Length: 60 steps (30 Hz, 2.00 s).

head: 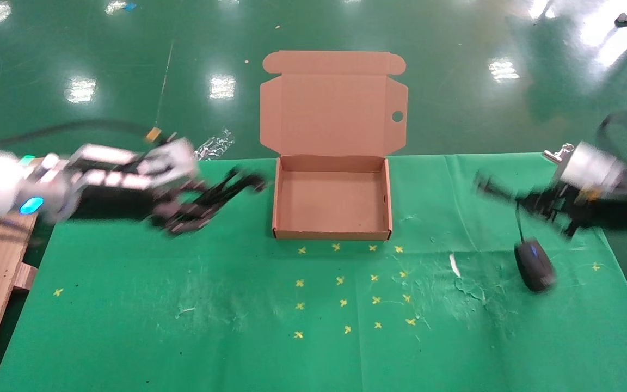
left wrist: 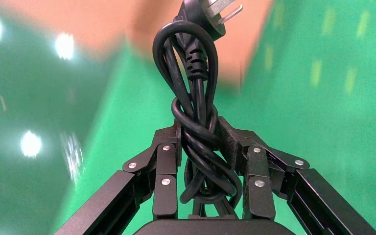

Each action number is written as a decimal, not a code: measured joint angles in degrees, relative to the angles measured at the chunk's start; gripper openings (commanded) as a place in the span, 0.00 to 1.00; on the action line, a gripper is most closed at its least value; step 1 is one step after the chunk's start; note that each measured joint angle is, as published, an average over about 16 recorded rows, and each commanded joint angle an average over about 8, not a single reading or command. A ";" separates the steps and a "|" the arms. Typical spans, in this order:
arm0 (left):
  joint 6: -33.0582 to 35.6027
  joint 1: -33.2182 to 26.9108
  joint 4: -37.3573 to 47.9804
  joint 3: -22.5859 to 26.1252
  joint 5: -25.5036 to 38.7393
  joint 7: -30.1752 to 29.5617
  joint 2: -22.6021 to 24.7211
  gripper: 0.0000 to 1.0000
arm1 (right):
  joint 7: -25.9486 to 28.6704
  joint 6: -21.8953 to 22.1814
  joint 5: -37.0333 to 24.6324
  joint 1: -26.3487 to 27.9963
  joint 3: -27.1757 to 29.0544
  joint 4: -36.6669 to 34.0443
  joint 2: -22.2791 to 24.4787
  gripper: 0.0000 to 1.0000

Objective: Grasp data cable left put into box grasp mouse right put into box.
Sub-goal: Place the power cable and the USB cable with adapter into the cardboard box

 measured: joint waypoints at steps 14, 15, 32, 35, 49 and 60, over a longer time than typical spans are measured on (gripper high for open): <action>-16.40 0.45 5.56 7.38 13.58 2.03 20.07 0.13 | 11.63 -1.17 0.08 3.87 3.69 20.84 9.37 0.00; -17.40 0.63 6.02 8.08 14.62 1.99 20.85 0.26 | 12.19 -1.16 0.08 3.86 3.83 21.76 9.73 0.00; -24.75 -0.40 9.06 16.02 18.27 -1.51 22.11 1.00 | 10.93 0.47 1.09 4.39 3.66 24.51 6.24 0.00; -25.52 -1.02 9.14 15.75 18.12 -2.67 20.49 1.00 | 9.26 0.41 0.93 5.81 3.09 23.45 3.88 0.00; -25.14 -3.89 7.94 10.32 19.78 -12.36 6.83 1.00 | 1.89 -2.14 2.17 10.03 -1.24 17.26 -9.87 0.00; -23.41 -3.96 5.62 9.80 22.68 -16.81 4.41 1.00 | -2.70 -0.52 0.41 9.19 -5.88 5.07 -21.77 0.00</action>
